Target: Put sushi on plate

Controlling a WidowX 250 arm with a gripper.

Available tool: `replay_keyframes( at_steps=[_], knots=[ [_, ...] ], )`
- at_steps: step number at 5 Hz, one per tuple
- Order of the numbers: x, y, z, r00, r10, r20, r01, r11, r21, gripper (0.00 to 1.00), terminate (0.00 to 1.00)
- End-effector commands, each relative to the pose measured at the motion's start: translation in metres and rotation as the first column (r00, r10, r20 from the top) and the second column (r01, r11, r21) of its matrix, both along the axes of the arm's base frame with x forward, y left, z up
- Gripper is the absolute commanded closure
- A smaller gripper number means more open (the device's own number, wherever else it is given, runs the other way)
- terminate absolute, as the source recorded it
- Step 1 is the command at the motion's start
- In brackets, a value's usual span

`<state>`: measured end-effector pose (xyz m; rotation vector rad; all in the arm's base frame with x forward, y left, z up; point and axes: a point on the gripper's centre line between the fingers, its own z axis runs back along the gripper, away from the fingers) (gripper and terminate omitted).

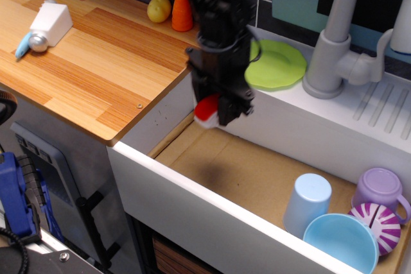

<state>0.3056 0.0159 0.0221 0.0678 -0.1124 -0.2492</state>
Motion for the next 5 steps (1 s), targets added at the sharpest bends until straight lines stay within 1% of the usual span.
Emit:
replay_keyframes(
  at_steps=[1, 2, 3, 4, 5],
  knots=[
    [0.027, -0.003, 0.052, 0.993, -0.019, 0.117, 0.011, 0.997, 0.072, 1.00, 0.00],
    [0.053, -0.003, 0.060, 0.987, -0.061, 0.148, 0.048, 0.995, 0.088, 1.00, 0.00],
    [0.075, 0.004, 0.059, 0.979, -0.108, 0.173, 0.094, 0.992, 0.089, 1.00, 0.00],
    [0.088, 0.005, 0.061, 0.975, -0.136, 0.177, 0.124, 0.989, 0.079, 1.00, 0.00],
    [0.089, 0.007, 0.050, 0.967, -0.144, 0.213, 0.137, 0.990, 0.045, 1.00, 1.00]
  ],
)
